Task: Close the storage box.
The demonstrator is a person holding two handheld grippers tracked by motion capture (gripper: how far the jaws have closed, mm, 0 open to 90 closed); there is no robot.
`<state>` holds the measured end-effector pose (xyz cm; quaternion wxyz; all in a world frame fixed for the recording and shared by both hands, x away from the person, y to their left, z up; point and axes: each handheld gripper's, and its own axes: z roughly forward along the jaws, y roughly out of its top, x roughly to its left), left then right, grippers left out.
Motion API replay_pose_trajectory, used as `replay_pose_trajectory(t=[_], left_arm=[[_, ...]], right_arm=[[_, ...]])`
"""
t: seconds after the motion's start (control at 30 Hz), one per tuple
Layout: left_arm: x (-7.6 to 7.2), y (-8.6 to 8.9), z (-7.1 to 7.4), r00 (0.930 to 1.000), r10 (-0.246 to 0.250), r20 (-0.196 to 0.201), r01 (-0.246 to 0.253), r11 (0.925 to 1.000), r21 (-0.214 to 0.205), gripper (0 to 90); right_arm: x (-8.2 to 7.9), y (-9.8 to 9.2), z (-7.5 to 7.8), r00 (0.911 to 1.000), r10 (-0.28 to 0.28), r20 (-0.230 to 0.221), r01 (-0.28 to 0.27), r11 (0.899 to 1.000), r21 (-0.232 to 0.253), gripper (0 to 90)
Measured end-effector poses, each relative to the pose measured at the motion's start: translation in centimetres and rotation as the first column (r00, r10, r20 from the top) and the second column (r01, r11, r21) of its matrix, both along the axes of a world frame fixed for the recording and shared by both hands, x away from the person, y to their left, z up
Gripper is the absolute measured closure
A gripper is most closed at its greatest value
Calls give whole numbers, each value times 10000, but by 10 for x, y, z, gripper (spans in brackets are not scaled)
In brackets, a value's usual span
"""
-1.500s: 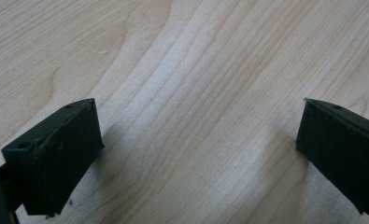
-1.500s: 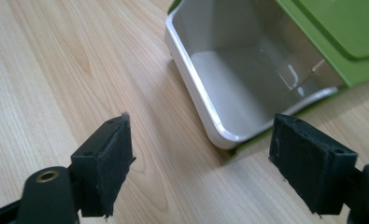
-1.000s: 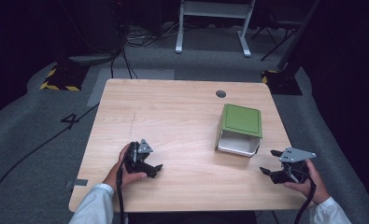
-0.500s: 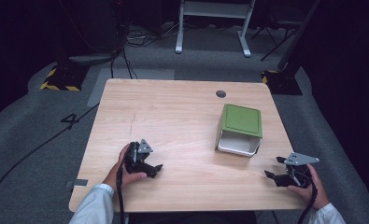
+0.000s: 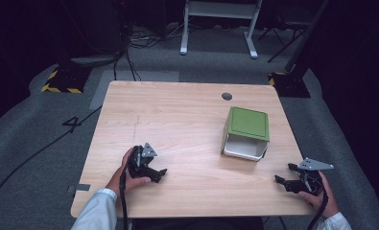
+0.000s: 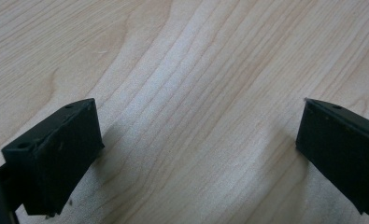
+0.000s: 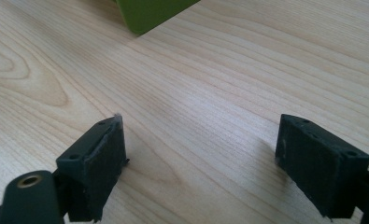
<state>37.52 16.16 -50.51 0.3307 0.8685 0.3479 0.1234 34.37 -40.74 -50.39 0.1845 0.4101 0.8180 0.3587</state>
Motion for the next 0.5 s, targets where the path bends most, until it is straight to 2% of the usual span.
replay_pose_trajectory(t=[0.5], left_arm=[[0,0,0,10000,-37,24,37,10000,14,5]], right_arm=[[0,2,0,10000,-53,14,53,10000,-4,155]])
